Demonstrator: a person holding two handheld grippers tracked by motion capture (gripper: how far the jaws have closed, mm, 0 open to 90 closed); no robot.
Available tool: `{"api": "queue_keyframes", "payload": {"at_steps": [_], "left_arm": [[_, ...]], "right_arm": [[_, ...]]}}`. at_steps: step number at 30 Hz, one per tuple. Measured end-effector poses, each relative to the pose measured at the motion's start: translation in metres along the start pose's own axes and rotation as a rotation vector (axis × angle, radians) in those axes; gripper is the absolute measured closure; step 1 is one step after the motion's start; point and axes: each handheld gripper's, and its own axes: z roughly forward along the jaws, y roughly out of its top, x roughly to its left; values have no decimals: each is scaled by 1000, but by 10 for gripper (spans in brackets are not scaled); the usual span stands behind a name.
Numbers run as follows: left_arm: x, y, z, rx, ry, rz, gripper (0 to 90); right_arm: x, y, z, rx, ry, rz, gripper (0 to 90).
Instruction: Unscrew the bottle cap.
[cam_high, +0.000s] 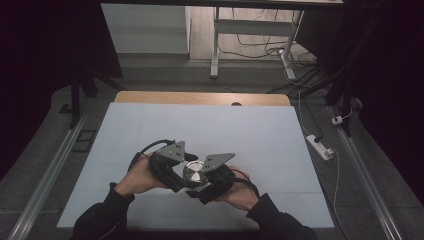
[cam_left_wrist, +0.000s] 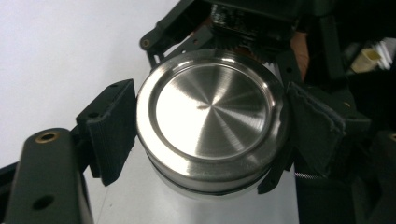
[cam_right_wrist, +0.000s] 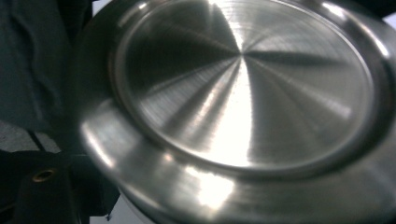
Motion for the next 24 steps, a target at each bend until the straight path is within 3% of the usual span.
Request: {"api": "queue_keyframes", "payload": {"at_steps": [3, 9, 11, 13, 15, 18, 21, 22, 23, 24], "left_arm": [[-1, 4, 5, 7, 66, -58, 205], [-8, 13, 18, -8, 228, -228, 205], [-10, 15, 22, -7, 273, -258, 205], [-12, 17, 25, -4, 291, -265, 204], [-10, 17, 24, -11, 261, -241, 189], [-4, 16, 17, -8, 178, -223, 80], [-1, 14, 8, 16, 151, -153, 36], [-1, 14, 8, 16, 151, -153, 39], [0, 11, 6, 31, 110, -100, 44], [0, 10, 5, 39, 95, -85, 48]], "right_arm": [[-4, -1, -1, -4, -47, 31, 146], [-11, -3, -2, -4, -159, 104, 146], [-12, -3, -1, -3, -193, 124, 146], [-13, -4, -1, 6, -226, 129, 146], [-13, -4, 0, 1, -232, 134, 146], [-13, -3, -2, -9, -213, 134, 146], [-14, -3, -5, -14, -173, 129, 146], [-14, -3, -5, -17, -155, 126, 146], [-14, -3, -5, -17, -134, 122, 146], [-14, -3, -4, -15, -109, 116, 146]]}}
